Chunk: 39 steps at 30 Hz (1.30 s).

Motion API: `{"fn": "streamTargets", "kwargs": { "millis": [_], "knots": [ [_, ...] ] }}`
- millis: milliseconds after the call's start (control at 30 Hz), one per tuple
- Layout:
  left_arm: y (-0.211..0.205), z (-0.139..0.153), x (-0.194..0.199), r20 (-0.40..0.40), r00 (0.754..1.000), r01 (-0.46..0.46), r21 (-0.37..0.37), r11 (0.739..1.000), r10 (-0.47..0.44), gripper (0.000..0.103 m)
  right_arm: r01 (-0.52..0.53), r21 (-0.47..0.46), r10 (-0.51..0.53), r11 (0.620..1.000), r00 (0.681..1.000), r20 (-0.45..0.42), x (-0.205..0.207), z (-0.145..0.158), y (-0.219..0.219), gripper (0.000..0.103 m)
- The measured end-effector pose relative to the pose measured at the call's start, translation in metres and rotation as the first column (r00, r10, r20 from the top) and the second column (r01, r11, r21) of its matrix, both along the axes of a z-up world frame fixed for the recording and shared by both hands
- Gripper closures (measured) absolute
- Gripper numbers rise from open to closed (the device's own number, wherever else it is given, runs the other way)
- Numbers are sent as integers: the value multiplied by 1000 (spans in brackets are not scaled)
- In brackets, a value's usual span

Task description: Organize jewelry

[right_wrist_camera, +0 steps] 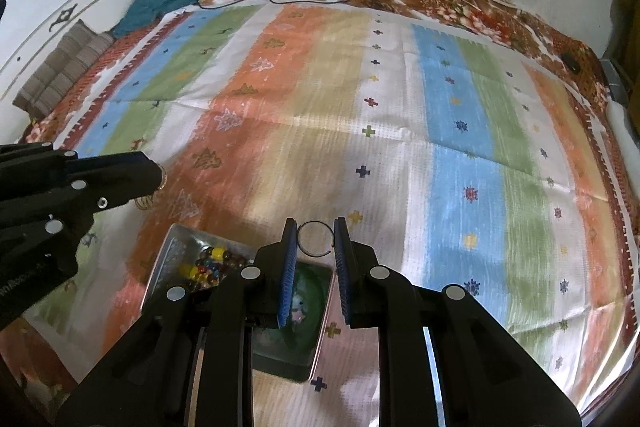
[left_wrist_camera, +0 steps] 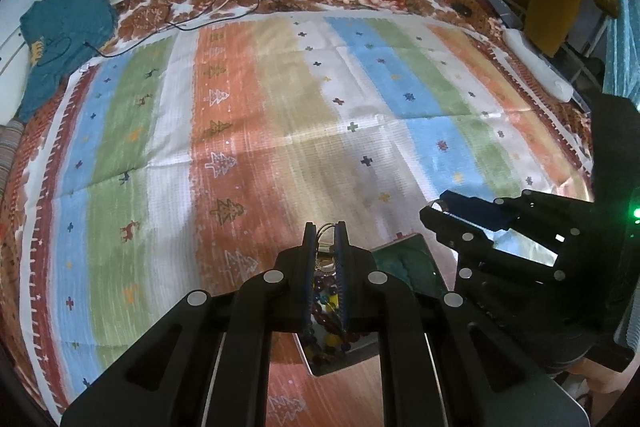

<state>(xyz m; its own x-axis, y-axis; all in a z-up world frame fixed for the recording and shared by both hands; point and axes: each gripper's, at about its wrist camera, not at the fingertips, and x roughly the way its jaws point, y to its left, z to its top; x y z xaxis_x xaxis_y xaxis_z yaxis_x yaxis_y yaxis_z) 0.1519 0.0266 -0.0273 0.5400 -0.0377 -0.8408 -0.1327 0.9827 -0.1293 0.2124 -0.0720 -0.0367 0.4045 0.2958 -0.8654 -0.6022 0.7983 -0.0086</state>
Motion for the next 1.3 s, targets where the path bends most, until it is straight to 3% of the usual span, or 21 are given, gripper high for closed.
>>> {"fn": "streamTargets", "kwargs": {
  "millis": [567, 700, 833, 900, 1300],
  "knots": [
    [-14, 9, -28, 36, 999, 29, -19, 999, -29, 93, -66, 38, 66, 997, 998, 1, -35, 9, -7, 83],
    [-8, 12, -32, 47, 999, -13, -15, 1000, 13, 86, -73, 30, 72, 997, 997, 23, -44, 12, -10, 70],
    [-6, 14, -39, 54, 998, -18, -31, 999, 19, 80, -68, 19, 68, 997, 997, 35, -50, 14, -14, 66],
    [-8, 15, -44, 59, 998, -15, -29, 999, 17, 72, -63, 24, 62, 998, 997, 35, -54, 15, -19, 61],
    [-20, 18, -76, 81, 997, 11, -7, 1000, -11, 44, -43, 73, 41, 996, 999, 31, -73, 24, -45, 43]
  ]
}}
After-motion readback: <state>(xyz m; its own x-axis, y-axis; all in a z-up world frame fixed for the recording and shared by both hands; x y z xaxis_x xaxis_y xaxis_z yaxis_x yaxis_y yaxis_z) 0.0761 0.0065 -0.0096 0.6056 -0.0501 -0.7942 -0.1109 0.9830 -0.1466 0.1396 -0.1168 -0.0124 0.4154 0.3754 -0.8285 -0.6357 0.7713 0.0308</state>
